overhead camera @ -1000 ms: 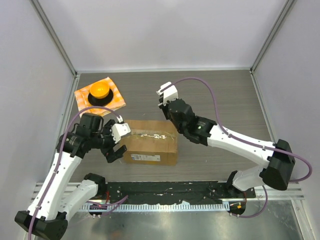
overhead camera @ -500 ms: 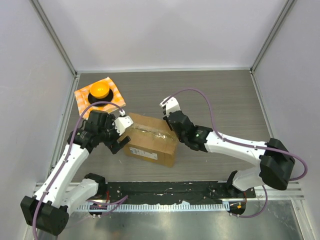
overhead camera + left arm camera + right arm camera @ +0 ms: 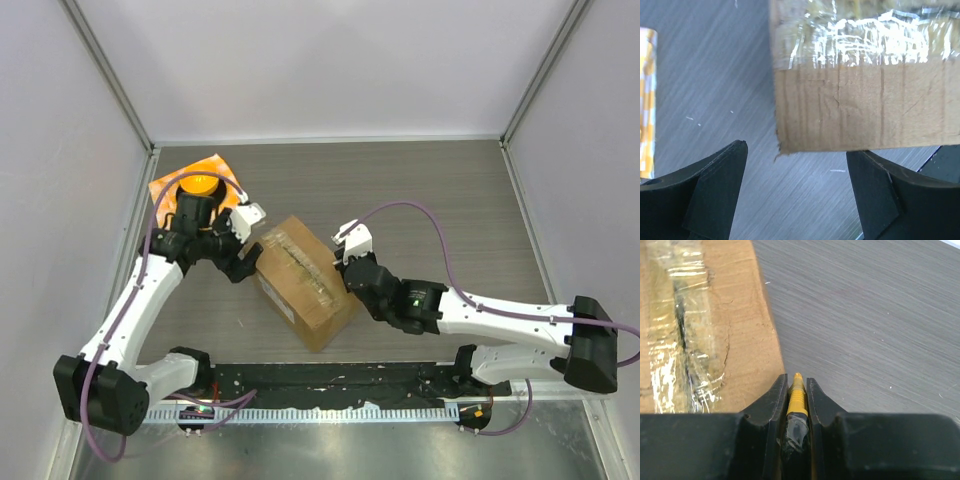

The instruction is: Unpack the express box

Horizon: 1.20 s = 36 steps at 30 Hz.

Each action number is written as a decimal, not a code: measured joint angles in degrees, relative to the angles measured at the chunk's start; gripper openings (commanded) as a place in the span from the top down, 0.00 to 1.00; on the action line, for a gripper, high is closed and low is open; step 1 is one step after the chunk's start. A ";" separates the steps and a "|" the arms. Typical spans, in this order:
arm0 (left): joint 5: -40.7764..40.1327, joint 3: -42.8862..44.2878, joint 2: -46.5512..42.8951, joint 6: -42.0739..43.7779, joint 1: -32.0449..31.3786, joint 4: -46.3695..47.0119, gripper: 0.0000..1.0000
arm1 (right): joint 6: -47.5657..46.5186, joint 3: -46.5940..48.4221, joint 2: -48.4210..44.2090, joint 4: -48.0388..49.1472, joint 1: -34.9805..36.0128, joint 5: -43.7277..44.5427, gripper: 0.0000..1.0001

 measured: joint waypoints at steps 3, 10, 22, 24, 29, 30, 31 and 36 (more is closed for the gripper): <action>3.74 4.07 2.03 0.13 2.51 -1.07 0.11 | 1.16 0.66 -0.35 -2.54 1.27 1.51 0.99; 12.11 7.02 1.09 4.00 6.80 -6.86 0.01 | -1.90 7.23 -0.11 -7.41 1.55 9.31 0.99; 21.46 16.35 8.63 -0.39 9.99 -1.92 0.02 | -10.40 29.81 7.48 -4.24 1.49 4.20 0.99; 21.42 16.26 10.43 -1.77 9.99 -0.48 0.04 | -11.06 30.62 9.44 -3.69 1.46 0.66 0.99; 19.91 14.95 13.44 -4.02 10.10 2.80 0.09 | -11.82 31.36 15.56 -3.63 0.76 -8.83 0.99; 19.69 14.32 13.49 -4.33 10.16 3.48 0.10 | -11.96 31.36 16.63 -3.69 0.66 -10.38 0.99; 19.67 13.66 13.49 -4.46 10.25 4.04 0.12 | -12.09 31.36 17.46 -3.69 0.50 -11.69 0.99; 19.78 11.61 13.49 -4.63 10.36 5.35 0.21 | -12.39 31.36 19.02 -3.50 -0.37 -16.44 0.99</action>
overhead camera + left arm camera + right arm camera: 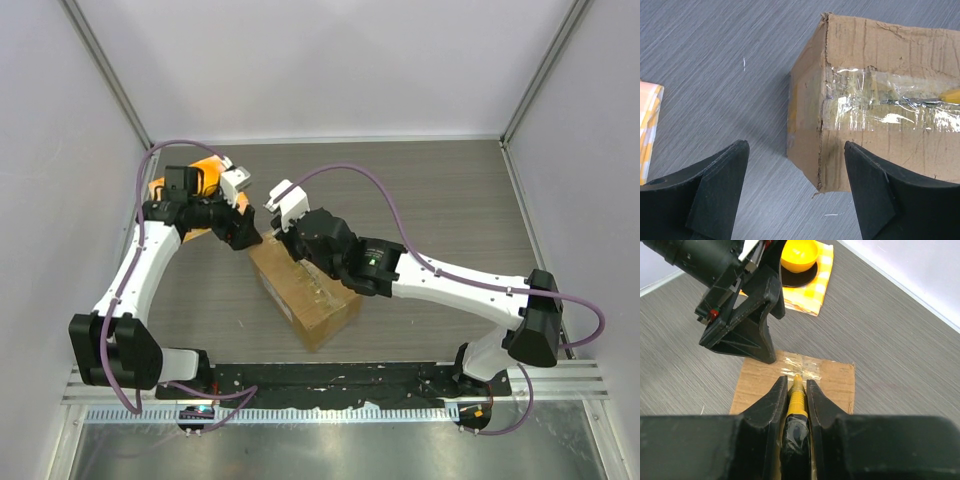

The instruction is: Unpack the express box

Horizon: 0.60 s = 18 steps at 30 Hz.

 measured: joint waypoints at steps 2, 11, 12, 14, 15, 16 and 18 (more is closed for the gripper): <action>0.24 -0.44 0.02 -0.04 0.00 0.15 0.27 | -0.09 0.00 0.00 0.70 -0.35 -0.96 0.99; 4.09 -1.92 1.31 -0.74 0.00 1.25 0.48 | -0.20 -1.79 0.00 6.75 -1.90 -3.78 0.99; 4.61 -1.92 1.64 -0.90 0.00 1.29 0.50 | -0.20 -2.25 0.02 7.41 -2.08 -4.09 0.99; 5.35 -1.92 2.05 -1.18 0.13 1.33 0.51 | -0.17 -3.23 0.04 8.79 -2.45 -4.46 0.99; 5.75 -1.92 2.14 -1.20 0.20 1.33 0.52 | -0.17 -3.67 0.15 9.33 -2.71 -4.66 0.99; 5.95 -1.95 2.16 -1.18 0.22 1.33 0.53 | -0.17 -3.96 0.31 10.14 -2.93 -4.92 0.99; 6.21 -1.97 2.16 -1.18 0.22 1.29 0.57 | -0.17 -4.26 0.90 11.15 -3.37 -5.20 0.99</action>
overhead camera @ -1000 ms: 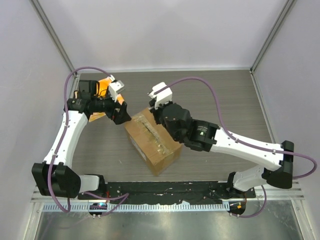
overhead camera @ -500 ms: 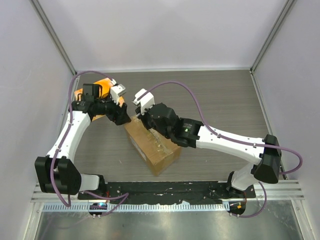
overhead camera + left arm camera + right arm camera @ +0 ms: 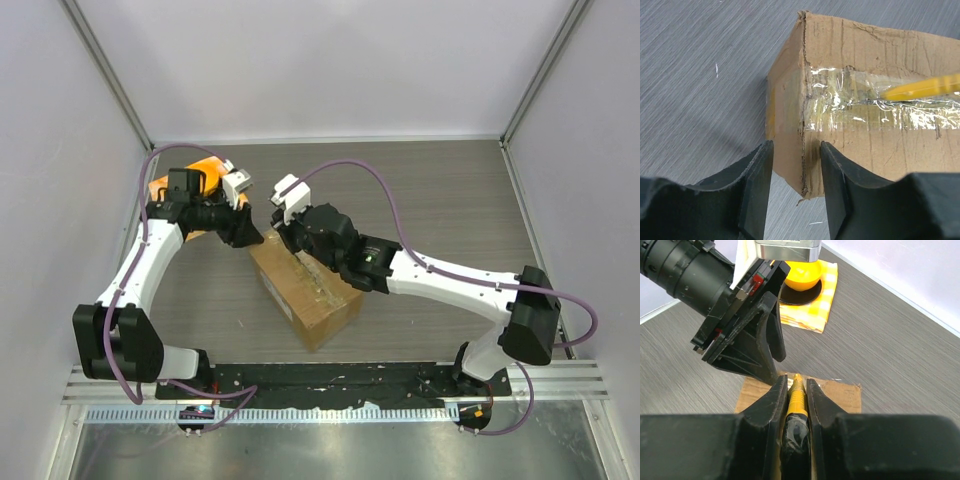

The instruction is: Unpack the express box

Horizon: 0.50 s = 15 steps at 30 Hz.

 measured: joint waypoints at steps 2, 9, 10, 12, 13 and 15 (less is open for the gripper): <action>0.37 -0.09 0.00 0.00 0.00 -0.04 0.59 | -0.02 -0.35 0.57 1.01 -0.46 -0.26 0.99; 1.60 -0.28 0.00 0.11 0.00 -0.50 0.67 | 0.00 -1.07 2.86 3.19 -2.03 -1.18 0.99; 1.70 -0.31 0.00 0.13 0.00 -0.50 0.67 | 0.00 -1.09 3.13 3.37 -2.29 -1.31 0.99; 1.90 -0.42 -0.02 0.13 0.00 -0.50 0.67 | 0.00 -1.11 3.52 3.76 -2.64 -1.55 0.99; 1.95 -0.46 -0.02 0.13 0.00 -0.48 0.67 | 0.00 -1.11 3.63 3.82 -2.78 -1.55 0.99; 2.05 -0.61 -0.07 0.13 0.00 -0.42 0.68 | 0.04 -1.11 3.76 4.20 -2.99 -1.73 0.99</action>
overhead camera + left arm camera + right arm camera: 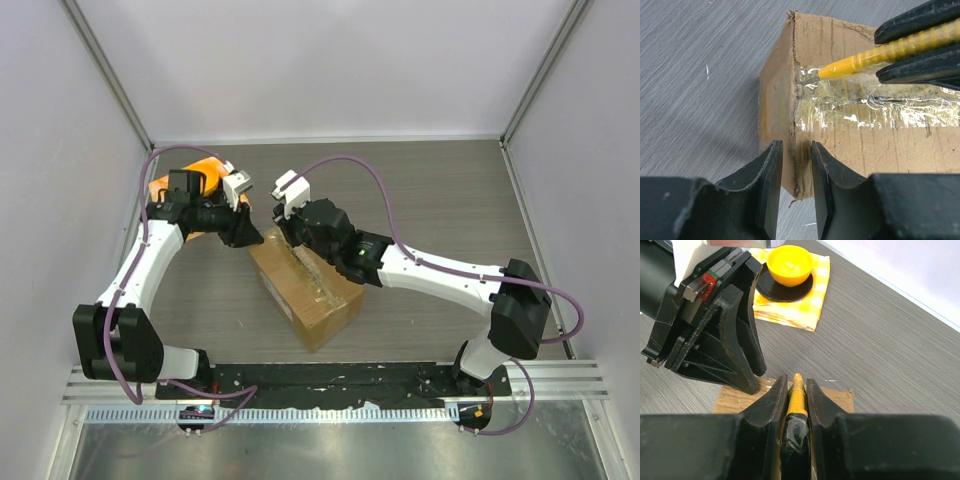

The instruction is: Unpack the express box

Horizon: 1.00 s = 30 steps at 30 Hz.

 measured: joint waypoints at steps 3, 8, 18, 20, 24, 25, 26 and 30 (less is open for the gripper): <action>0.07 -0.09 -0.02 0.00 0.04 0.11 0.67 | 0.02 0.00 0.00 0.24 -0.09 -0.24 0.99; 0.07 -0.26 -0.17 0.00 0.04 0.20 0.68 | 0.28 0.00 0.11 0.39 -0.09 -0.87 0.99; 0.02 -0.44 -0.39 -0.02 0.04 0.35 0.68 | 1.33 -0.33 0.42 0.37 -0.09 -1.70 0.99; 0.02 -0.46 -0.39 -0.02 0.04 0.37 0.68 | 1.79 -0.85 0.42 0.61 -0.09 -1.68 0.99; 0.02 -0.52 -0.39 -0.02 0.04 0.39 0.68 | 2.43 -1.18 0.39 1.11 -0.09 -1.70 0.99; 0.02 -0.52 -0.39 -0.04 0.04 0.37 0.68 | 2.62 -1.22 0.39 1.18 -0.09 -1.70 0.99; 0.02 -0.52 -0.39 -0.07 0.04 0.37 0.68 | 2.75 -1.29 0.39 1.22 -0.09 -1.70 0.99; 0.02 -0.52 -0.39 -0.07 0.04 0.37 0.68 | 3.15 -1.73 0.37 1.62 -0.09 -1.70 0.99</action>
